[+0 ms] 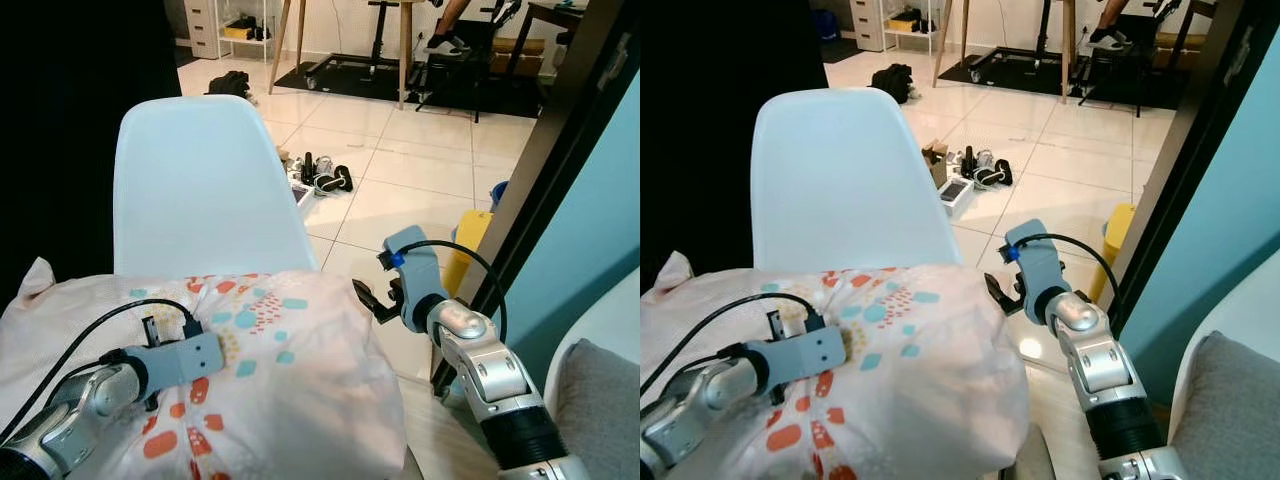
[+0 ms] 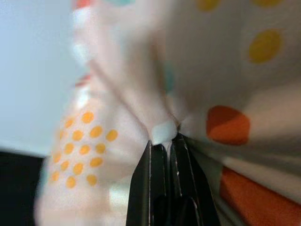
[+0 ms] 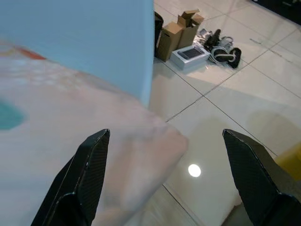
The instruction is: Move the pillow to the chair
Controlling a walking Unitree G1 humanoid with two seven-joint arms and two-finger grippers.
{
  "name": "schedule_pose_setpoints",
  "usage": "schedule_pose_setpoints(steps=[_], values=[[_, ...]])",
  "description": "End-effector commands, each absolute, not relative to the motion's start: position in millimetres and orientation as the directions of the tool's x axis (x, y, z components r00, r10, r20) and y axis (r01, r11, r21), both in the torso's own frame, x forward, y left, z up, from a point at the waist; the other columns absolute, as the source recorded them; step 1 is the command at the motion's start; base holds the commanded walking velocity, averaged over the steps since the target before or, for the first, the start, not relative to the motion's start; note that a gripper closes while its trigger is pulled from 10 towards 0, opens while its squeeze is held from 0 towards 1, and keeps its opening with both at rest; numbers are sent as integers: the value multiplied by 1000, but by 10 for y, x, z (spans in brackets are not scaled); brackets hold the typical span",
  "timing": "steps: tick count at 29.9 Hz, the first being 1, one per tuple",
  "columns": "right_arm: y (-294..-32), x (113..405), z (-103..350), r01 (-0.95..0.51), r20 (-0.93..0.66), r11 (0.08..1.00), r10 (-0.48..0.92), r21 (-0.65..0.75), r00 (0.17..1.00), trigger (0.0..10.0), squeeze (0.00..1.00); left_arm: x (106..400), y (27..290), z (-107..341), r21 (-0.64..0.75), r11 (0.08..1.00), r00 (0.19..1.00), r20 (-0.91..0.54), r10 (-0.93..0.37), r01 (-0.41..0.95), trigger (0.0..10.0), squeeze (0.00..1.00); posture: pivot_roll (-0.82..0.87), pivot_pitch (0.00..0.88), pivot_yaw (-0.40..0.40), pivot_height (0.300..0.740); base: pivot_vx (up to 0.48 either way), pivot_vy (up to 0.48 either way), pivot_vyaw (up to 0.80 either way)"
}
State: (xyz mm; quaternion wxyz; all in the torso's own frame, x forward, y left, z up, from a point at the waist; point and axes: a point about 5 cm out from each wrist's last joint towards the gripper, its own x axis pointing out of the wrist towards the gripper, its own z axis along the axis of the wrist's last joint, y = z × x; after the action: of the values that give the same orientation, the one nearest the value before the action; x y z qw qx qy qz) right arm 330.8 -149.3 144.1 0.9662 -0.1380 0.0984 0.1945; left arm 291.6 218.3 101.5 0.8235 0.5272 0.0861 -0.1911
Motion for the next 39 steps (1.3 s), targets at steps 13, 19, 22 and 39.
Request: schedule_pose_setpoints(steps=[13, 19, 22, 39], values=[[-1504, 3336, 1505, -382, -221, 895, 335, -228, 916, 10000, 0, 3280, 1659, 2382, 757, 619, 877, 426, -223, -210, 0, 0, -48, 0, -78, 551, 0, 0, 0], [-1504, 3336, 1490, -380, -225, 897, 331, -227, 916, 10000, 0, 3249, 1484, 2221, 798, 585, 864, 391, -319, -145, 0, 0, -42, 0, -75, 551, 0, 0, 0], [-1487, 3325, 1473, -387, -231, 894, 337, -225, 913, 10000, 0, 3246, 1496, 2050, 797, 596, 888, 342, -308, -100, 0, 0, -42, 0, -75, 551, 0, 0, 0], [-1462, 3319, 1462, -395, -234, 892, 346, -218, 909, 10000, 0, 3201, 1669, 1651, 768, 637, 961, 128, -246, 61, 10000, 1000, -41, 0, -78, 551, 0, 0, 0]])
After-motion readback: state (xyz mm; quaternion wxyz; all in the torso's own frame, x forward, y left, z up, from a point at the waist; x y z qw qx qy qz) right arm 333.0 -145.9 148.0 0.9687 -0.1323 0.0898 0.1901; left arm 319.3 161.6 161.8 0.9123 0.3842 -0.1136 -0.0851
